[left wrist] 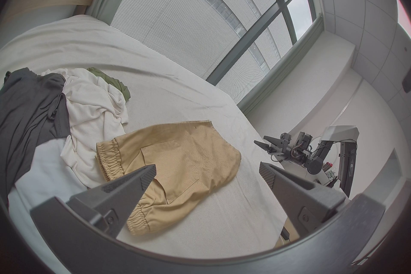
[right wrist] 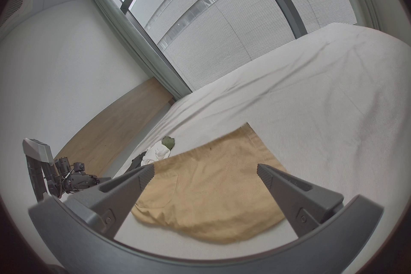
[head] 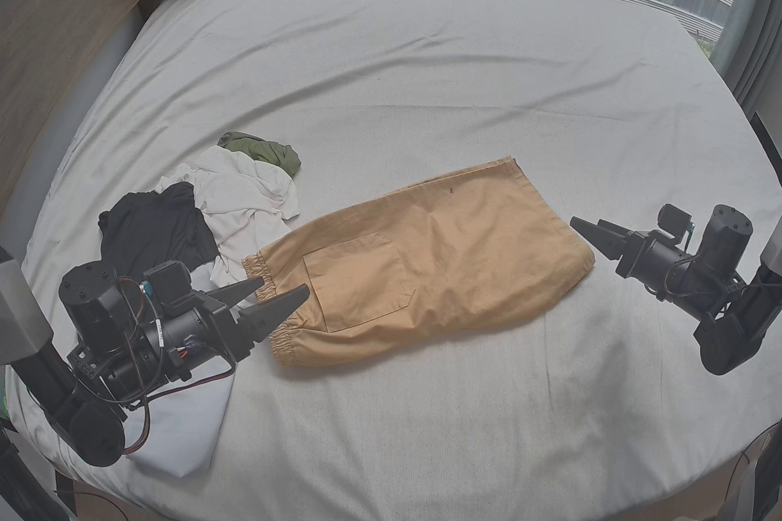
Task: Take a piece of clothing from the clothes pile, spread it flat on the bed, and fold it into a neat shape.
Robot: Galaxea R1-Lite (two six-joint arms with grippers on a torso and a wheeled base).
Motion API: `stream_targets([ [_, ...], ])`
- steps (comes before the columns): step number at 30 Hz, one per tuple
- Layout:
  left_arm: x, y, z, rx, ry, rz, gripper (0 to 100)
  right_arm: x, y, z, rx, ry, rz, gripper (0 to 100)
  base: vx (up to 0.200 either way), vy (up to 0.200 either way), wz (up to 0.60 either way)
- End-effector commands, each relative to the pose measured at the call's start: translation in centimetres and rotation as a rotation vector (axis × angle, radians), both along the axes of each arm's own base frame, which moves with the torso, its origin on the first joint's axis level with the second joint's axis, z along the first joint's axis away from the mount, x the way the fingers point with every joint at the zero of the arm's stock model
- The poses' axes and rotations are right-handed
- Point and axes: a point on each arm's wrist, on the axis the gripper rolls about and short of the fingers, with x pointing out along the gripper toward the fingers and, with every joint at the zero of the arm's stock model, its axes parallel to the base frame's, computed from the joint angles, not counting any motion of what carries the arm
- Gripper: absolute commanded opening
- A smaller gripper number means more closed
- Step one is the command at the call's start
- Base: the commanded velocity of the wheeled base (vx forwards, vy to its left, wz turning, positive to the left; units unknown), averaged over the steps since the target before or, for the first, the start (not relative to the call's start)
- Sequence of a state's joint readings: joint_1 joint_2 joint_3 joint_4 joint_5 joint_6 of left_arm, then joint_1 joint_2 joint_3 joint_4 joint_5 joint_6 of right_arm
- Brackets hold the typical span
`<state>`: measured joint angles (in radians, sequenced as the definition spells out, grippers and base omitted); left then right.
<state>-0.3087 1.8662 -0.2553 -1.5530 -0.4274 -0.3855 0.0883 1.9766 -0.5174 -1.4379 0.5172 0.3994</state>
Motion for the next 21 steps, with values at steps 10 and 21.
stream_targets([
  [10,0.0,0.0,-0.3,0.031,-0.012,0.002,100,-0.7,0.1,-1.7,-0.011,0.114,0.005,100,0.000,0.000,0.00],
  [21,0.1,0.0,-0.6,0.060,-0.025,0.001,100,-0.2,0.0,-4.1,-0.022,0.241,-0.003,100,0.000,0.000,0.00],
])
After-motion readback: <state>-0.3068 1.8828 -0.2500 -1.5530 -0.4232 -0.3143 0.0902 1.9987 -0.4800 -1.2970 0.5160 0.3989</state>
